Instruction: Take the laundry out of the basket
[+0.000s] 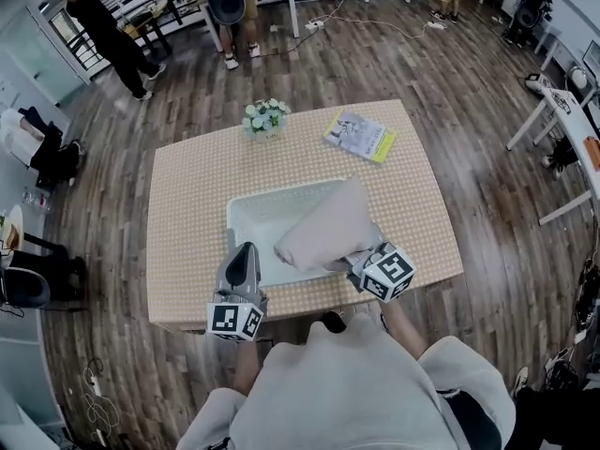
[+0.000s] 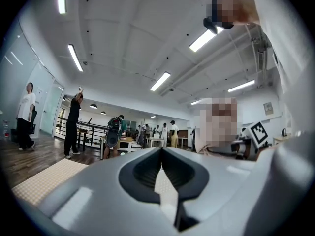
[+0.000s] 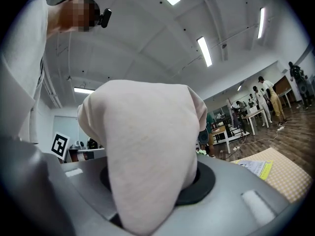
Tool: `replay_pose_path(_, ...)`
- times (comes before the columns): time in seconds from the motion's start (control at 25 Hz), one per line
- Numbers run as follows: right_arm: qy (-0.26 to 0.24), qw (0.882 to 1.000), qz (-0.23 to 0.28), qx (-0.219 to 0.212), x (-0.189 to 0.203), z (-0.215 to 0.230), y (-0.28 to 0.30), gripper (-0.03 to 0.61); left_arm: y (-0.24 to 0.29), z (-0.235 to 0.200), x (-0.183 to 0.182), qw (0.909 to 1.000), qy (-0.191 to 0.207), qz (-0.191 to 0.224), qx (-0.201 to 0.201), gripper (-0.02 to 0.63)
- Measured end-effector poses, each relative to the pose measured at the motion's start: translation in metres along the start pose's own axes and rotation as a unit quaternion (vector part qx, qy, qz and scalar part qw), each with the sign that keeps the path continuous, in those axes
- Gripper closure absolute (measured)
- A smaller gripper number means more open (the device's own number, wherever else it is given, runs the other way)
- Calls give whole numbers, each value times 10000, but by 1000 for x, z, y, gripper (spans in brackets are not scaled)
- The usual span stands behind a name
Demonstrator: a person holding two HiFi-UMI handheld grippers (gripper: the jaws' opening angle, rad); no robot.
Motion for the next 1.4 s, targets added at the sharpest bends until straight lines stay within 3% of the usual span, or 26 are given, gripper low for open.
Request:
replay_pose_path(0.36,-236,9996,87,157,-2,-74,-31,410,-81,-4,-2,9997,-115,229,15,603)
replay_pose_path(0.64,-304,9986,-160,389,32,-160,-75,410,-169,-7,6,9997,-185,159,51,603)
replay_pose_path(0.88,-126,9979,-234,599,57,-222,-124,410,-230,16,9,9992,-235,122,314,603)
replay_pose_path(1.16,-144,9970,-126,748,50,-247,-171,408,-267,51,3,9985,-229,156,475,603)
replay_pose_path(1.4,-153,9972,-147,717,42,-237,-196,410,-276,77,-4,9990,-268,198,314,603)
Point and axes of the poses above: the fingertips, and each gripper's own axes: y forward along the fingers, z to its right, x out of its underside, the point moved 5 cm from there along -y, backward along the fingers, and after that the axes turned 7 degrees about -x, right-handed, at the moved point
